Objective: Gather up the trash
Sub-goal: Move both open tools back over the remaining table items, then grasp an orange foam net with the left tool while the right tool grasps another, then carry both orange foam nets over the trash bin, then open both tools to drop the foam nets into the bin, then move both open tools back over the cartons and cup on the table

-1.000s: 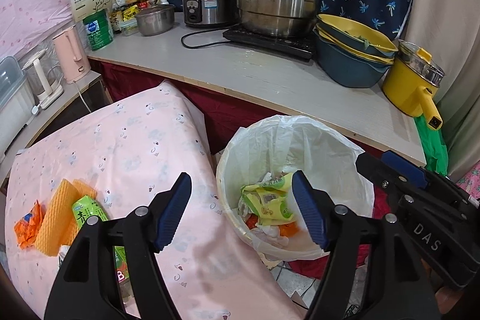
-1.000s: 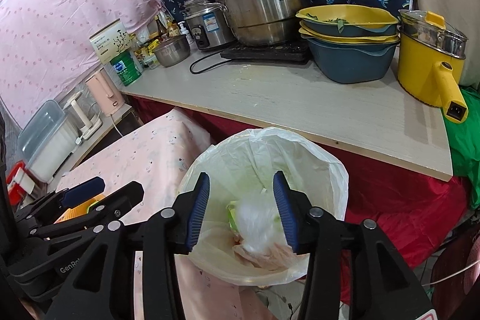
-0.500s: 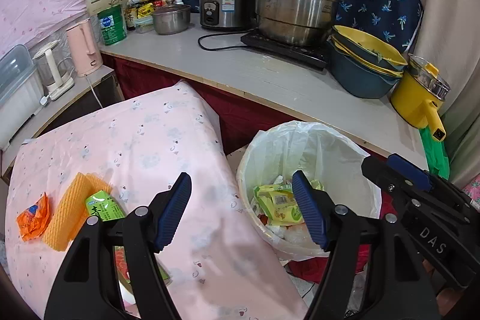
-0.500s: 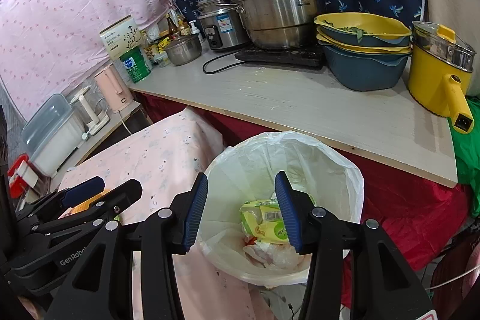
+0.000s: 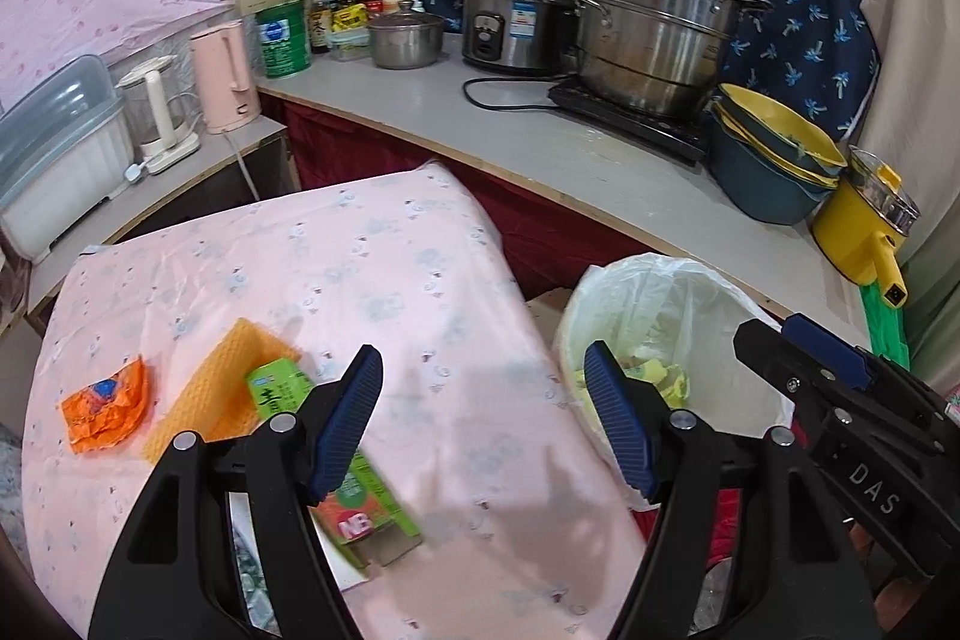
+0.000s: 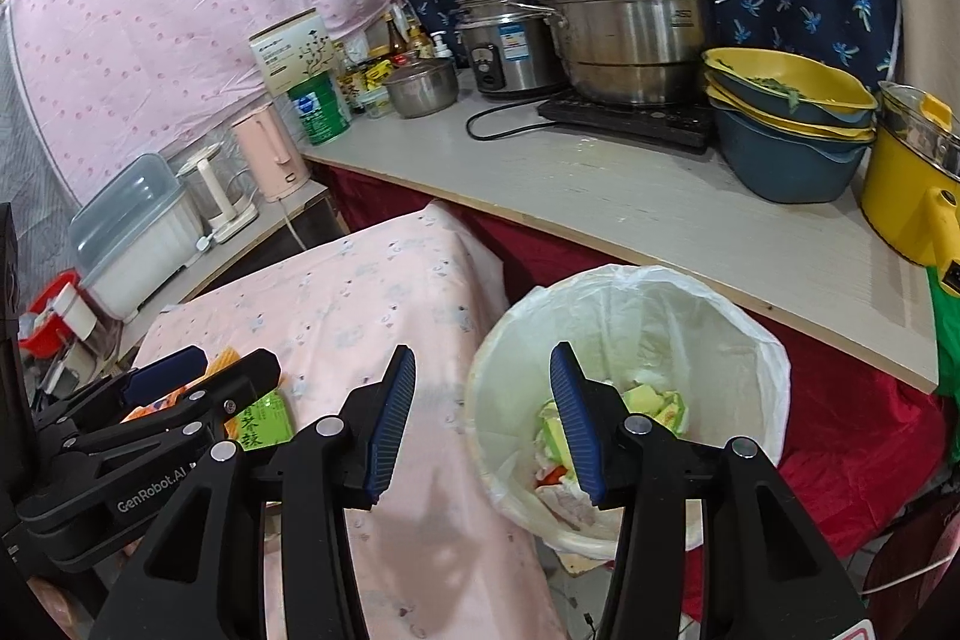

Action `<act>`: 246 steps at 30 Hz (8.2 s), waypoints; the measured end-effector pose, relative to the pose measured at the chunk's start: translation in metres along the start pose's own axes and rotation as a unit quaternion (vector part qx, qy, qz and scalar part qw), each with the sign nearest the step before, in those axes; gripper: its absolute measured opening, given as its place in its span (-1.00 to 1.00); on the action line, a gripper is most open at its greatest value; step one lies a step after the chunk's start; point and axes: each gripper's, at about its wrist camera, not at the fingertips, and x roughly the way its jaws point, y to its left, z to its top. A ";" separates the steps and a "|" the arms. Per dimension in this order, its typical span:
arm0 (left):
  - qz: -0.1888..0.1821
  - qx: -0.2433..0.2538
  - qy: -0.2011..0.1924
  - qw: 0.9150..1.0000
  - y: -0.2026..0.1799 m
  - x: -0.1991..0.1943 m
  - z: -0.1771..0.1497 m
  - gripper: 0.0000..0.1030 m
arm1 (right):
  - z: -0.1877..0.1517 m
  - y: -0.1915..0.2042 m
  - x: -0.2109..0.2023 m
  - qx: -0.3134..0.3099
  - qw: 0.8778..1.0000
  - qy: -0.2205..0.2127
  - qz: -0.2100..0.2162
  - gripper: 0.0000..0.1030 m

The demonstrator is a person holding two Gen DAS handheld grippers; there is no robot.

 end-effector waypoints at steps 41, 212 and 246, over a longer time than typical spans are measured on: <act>0.083 -0.078 0.082 0.990 0.187 0.038 -0.065 -0.33 | -0.045 0.175 0.093 -0.103 0.986 0.099 0.085 -0.10; -0.038 0.065 0.063 0.995 -0.087 0.067 -0.005 0.15 | -0.002 -0.109 0.035 0.119 0.988 0.092 -0.028 -0.51; 0.082 -0.059 0.070 0.992 0.075 -0.001 -0.051 0.54 | -0.036 0.047 0.021 0.009 0.994 0.093 0.060 -0.27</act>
